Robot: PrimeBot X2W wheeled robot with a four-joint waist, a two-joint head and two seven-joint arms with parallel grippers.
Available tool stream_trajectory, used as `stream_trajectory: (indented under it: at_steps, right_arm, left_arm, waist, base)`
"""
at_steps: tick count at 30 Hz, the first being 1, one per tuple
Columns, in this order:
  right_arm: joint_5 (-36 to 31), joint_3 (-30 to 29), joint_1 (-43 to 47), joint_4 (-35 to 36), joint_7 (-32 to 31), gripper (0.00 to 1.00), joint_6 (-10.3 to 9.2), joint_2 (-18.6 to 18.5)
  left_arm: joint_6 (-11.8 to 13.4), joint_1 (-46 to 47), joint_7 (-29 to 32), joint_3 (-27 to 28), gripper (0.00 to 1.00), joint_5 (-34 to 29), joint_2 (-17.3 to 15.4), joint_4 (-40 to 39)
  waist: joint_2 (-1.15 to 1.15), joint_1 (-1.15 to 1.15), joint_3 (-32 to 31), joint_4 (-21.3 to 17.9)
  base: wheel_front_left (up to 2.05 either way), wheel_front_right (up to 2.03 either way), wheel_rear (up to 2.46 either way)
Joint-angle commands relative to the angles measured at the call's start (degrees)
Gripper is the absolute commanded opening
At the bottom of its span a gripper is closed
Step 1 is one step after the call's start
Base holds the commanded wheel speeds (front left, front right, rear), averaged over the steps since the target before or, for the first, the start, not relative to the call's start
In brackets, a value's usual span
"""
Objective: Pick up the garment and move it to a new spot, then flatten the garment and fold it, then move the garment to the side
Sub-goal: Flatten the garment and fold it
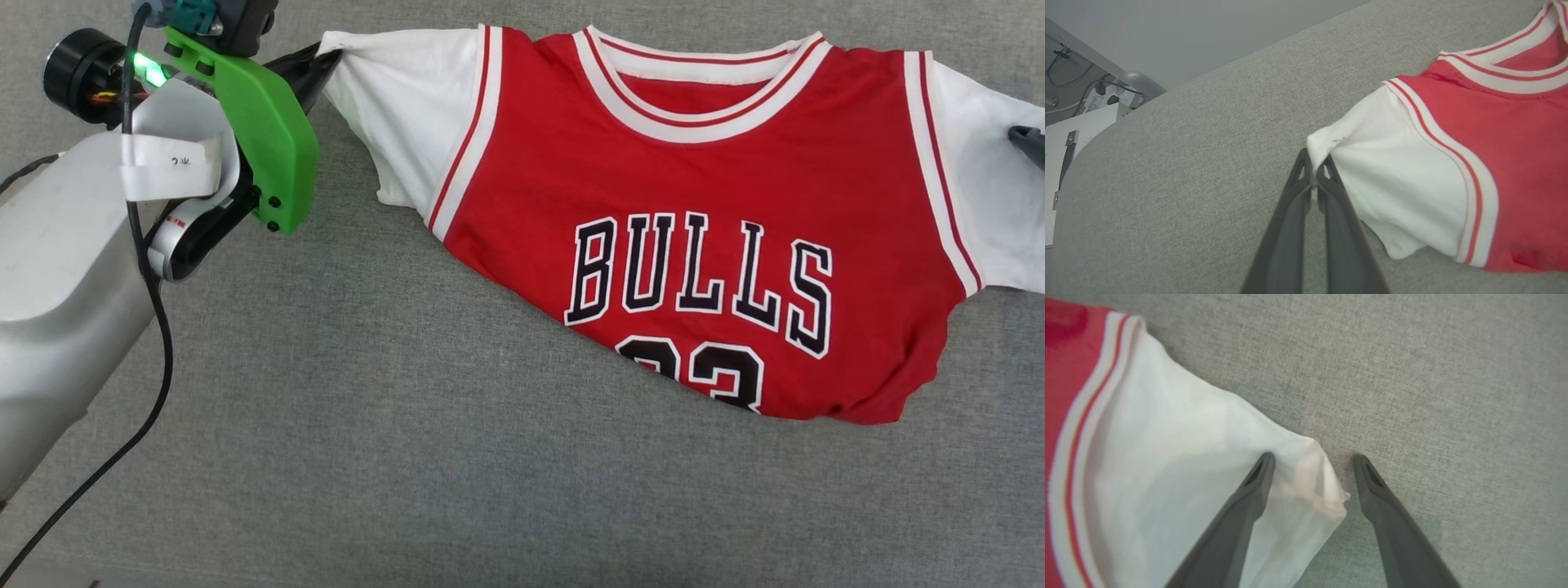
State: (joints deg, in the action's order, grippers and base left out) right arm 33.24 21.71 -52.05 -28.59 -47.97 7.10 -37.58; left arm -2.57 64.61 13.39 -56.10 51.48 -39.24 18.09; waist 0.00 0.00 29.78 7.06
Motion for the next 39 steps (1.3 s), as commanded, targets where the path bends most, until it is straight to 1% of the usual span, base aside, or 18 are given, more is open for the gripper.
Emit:
stream_trajectory:
  at_steps: [1,4,5,6,10,12,15,21,25,31,35,39]
  right_arm:
    - [0.96,1.83,2.6,-1.46,0.18,1.0,0.39,0.9]
    - [2.79,3.32,4.19,-2.82,0.59,1.0,0.39,0.75]
    - [3.16,3.88,4.43,-3.15,0.85,0.76,0.39,0.52]
    - [3.44,4.28,4.48,-3.3,1.23,0.0,0.39,0.39]
    - [4.06,5.12,3.43,-3.53,5.37,0.0,0.39,-0.11]
    - [4.11,5.34,2.35,-3.17,8.95,0.0,0.39,-0.39]
    - [4.44,6.1,1.07,-1.57,15.99,0.0,0.39,-0.98]
    - [7.06,6.4,0.77,0.48,28.0,0.0,0.39,-2.58]
    - [8.55,5.39,1.37,2.89,33.68,0.0,0.39,-4.56]
    - [8.62,2.0,1.62,8.12,39.48,0.0,0.39,-6.83]
    - [6.99,-1.22,0.81,11.28,41.61,0.0,0.39,-6.38]
    - [5.01,-3.61,0.11,13.96,41.66,0.0,0.39,-5.0]
  left_arm:
    - [0.32,0.73,-0.51,0.03,0.0,-0.32,0.27,-0.1]
    - [0.22,0.62,-0.59,0.0,0.0,-0.19,0.15,0.06]
    - [0.18,0.59,-0.61,-0.03,0.0,-0.14,0.12,0.21]
    - [0.14,0.55,-0.62,-0.04,0.0,-0.05,0.12,0.35]
    - [-0.06,0.03,-1.15,-0.22,0.0,0.12,0.3,1.4]
    - [-0.21,-0.23,-1.76,-0.33,0.0,0.02,0.43,1.98]
    - [-0.28,-0.72,-3.26,-0.36,0.0,-0.27,0.63,2.67]
    - [0.56,-1.33,-8.29,0.83,0.0,-1.23,0.3,1.88]
    - [1.68,-1.05,-11.77,2.29,0.0,-2.08,-0.62,-0.82]
    - [3.82,1.08,-14.83,4.25,0.0,-4.09,-1.96,-6.41]
    - [5.39,3.62,-16.19,5.49,0.0,-5.91,-2.19,-9.64]
    - [6.12,6.59,-16.67,6.43,0.0,-7.13,-1.71,-11.06]
  waist:
    - [0.0,0.0,0.42,0.36]
    - [0.0,0.0,0.44,0.23]
    - [0.0,0.0,0.38,0.16]
    - [0.0,0.0,0.3,0.08]
    - [0.0,0.0,-1.0,-0.5]
    - [0.0,0.0,-2.12,-0.91]
    - [0.0,0.0,-4.59,-1.58]
    - [0.0,0.0,-9.98,-2.81]
    - [0.0,0.0,-12.57,-3.36]
    - [0.0,0.0,-15.34,-4.06]
    - [0.0,0.0,-16.91,-4.58]
    - [0.0,0.0,-18.52,-5.04]
  base:
    - [0.0,0.0,0.0]
    - [0.0,0.0,0.0]
    - [0.0,0.0,0.0]
    - [0.0,0.0,0.0]
    - [0.0,0.0,0.0]
    - [0.0,0.0,0.0]
    - [0.0,0.0,0.0]
    - [0.0,0.0,0.0]
    - [0.0,0.0,0.0]
    - [0.0,0.0,0.0]
    - [0.0,0.0,0.0]
    - [0.0,0.0,0.0]
